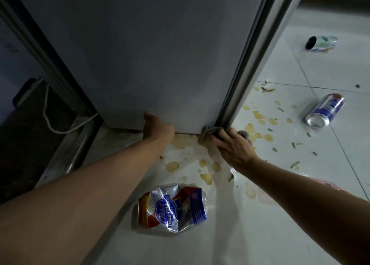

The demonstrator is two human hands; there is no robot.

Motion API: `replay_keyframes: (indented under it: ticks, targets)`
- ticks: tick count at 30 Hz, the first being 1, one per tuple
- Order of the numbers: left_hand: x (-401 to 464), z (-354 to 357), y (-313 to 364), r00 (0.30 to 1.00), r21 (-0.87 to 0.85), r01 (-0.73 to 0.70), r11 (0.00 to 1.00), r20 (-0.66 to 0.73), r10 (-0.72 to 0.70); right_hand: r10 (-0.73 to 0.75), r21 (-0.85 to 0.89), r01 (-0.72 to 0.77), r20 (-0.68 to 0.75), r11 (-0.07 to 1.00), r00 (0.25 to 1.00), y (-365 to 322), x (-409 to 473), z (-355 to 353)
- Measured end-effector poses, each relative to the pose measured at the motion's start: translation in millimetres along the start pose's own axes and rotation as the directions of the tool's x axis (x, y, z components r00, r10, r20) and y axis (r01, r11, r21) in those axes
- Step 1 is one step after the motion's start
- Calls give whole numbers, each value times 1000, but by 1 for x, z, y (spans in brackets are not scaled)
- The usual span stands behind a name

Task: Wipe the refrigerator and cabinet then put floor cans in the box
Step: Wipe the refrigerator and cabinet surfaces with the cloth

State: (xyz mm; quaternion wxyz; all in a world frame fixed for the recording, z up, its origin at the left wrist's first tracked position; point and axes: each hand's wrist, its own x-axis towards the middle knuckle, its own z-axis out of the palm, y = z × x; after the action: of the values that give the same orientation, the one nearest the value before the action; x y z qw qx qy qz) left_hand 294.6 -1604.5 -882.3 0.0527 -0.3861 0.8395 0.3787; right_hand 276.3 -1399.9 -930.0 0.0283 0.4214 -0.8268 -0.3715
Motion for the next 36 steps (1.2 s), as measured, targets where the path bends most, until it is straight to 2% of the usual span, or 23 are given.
replay_keyframes:
  ticks: [6,10,13,15,16,18,19,20,22,23,25,27,28,31,36]
  targets:
    - [-12,2,3,995,-46,-75,996,69,78,96,129,-96,4,987,995,-2,-8,-15]
    - [-25,-3,11,987,-81,-112,990,111,121,198,378,-174,-26,909,980,2,-25,-18]
    - [-37,-8,15,984,-74,-117,990,129,126,478,716,-367,54,593,877,-2,-40,-31]
    - [-43,-11,18,982,-78,-114,990,140,124,612,814,-436,129,384,780,-10,-48,-35]
    - [-45,-13,19,982,-81,-112,990,141,123,669,858,-470,227,207,708,-13,-49,-35]
    - [-46,-15,20,978,-90,-131,987,149,143,710,854,-464,476,-234,519,-13,-45,-38]
    - [-46,-15,20,974,-95,-146,985,158,160,690,809,-421,577,-410,436,-11,-40,-37]
    - [-45,-16,20,970,-95,-161,982,167,175,663,761,-380,646,-526,377,-9,-34,-34]
    - [-45,-15,21,964,-85,-188,979,175,200,622,708,-298,705,-640,340,-6,-18,-28]
    - [-44,-14,22,962,-82,-199,977,172,210,604,697,-265,713,-667,356,-4,-10,-25]
    - [-41,-10,26,960,-92,-209,974,171,222,546,678,-245,715,-693,437,-5,6,-18]
    - [-38,-4,30,961,-134,-187,973,181,210,512,691,-279,697,-667,502,-9,16,-9]
    - [-36,-1,33,963,-168,-166,972,185,196,529,715,-294,679,-634,509,-11,19,-5]
    - [-31,6,36,973,-215,-131,968,162,167,604,765,-327,641,-555,474,-12,30,2]
    - [-35,4,37,969,-170,-154,973,169,183,648,767,-458,632,-449,425,-11,40,-3]
